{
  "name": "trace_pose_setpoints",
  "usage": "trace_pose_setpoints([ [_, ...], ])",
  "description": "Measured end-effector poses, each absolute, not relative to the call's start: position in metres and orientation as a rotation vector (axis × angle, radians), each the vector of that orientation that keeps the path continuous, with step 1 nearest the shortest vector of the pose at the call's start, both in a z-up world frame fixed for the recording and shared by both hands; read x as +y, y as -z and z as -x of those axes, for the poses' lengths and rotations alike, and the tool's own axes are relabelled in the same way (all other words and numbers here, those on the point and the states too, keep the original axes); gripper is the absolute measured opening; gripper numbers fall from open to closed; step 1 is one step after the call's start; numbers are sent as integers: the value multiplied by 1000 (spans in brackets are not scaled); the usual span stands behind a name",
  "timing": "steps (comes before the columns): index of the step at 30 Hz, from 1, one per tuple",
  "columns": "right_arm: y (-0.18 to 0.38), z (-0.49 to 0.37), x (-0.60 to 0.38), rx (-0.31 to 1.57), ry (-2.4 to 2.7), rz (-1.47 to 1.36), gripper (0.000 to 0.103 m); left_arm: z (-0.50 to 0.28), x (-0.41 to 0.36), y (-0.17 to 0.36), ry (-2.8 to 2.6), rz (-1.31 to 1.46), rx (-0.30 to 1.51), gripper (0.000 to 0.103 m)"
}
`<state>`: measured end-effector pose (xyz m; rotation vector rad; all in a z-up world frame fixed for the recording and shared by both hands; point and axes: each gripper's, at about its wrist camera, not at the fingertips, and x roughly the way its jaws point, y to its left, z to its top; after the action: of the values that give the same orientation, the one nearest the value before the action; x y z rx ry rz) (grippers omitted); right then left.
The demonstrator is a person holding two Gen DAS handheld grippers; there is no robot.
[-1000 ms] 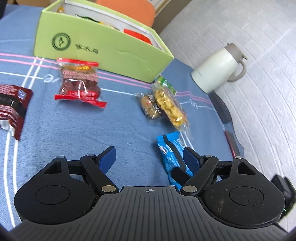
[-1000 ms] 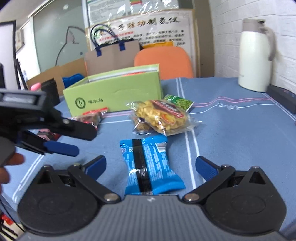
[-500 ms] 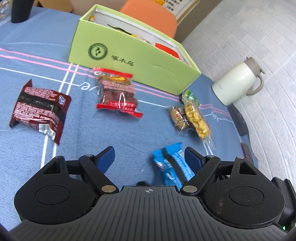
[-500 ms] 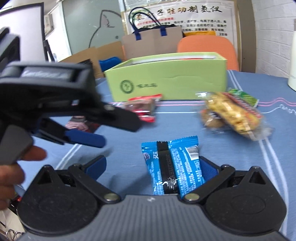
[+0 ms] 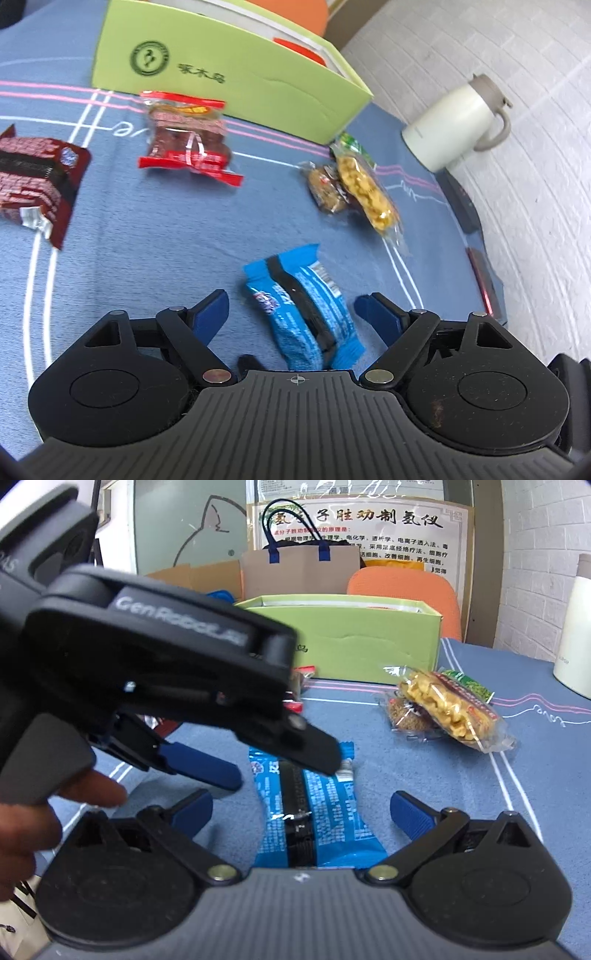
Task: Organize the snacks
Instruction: 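Lower the left gripper onto the blue wrapped snack, then grasp the blue snack with the left gripper and drop it into the box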
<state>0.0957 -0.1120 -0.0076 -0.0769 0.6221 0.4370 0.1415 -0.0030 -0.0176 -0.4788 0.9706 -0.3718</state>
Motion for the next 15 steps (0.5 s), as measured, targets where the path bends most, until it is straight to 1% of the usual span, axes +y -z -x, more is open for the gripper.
trace_pose_setpoints([
  [6, 14, -91, -115, 626, -429, 63, 102, -143, -26, 16, 380, 416, 969, 68],
  [7, 15, -91, -116, 620, -430, 59, 101, -143, -27, 16, 376, 405, 966, 67],
  [8, 15, -89, -117, 612, -420, 62, 99, -142, -29, 16, 370, 395, 964, 65],
  [9, 15, -87, -115, 600, -411, 83, 90, -142, -31, 15, 362, 380, 963, 61],
  [10, 15, -83, -111, 586, -419, 105, 71, -142, -34, 15, 356, 361, 961, 49],
  [11, 13, -82, -109, 584, -427, 96, 66, -141, -36, 15, 344, 339, 960, 33],
  [12, 12, -82, -108, 588, -425, 89, 63, -141, -35, 14, 331, 336, 960, 26],
  [14, 10, -83, -109, 591, -434, 83, 61, -143, -29, 13, 342, 359, 969, 19],
  [15, 8, -85, -111, 594, -444, 72, 61, -143, -27, 12, 343, 363, 967, 19],
])
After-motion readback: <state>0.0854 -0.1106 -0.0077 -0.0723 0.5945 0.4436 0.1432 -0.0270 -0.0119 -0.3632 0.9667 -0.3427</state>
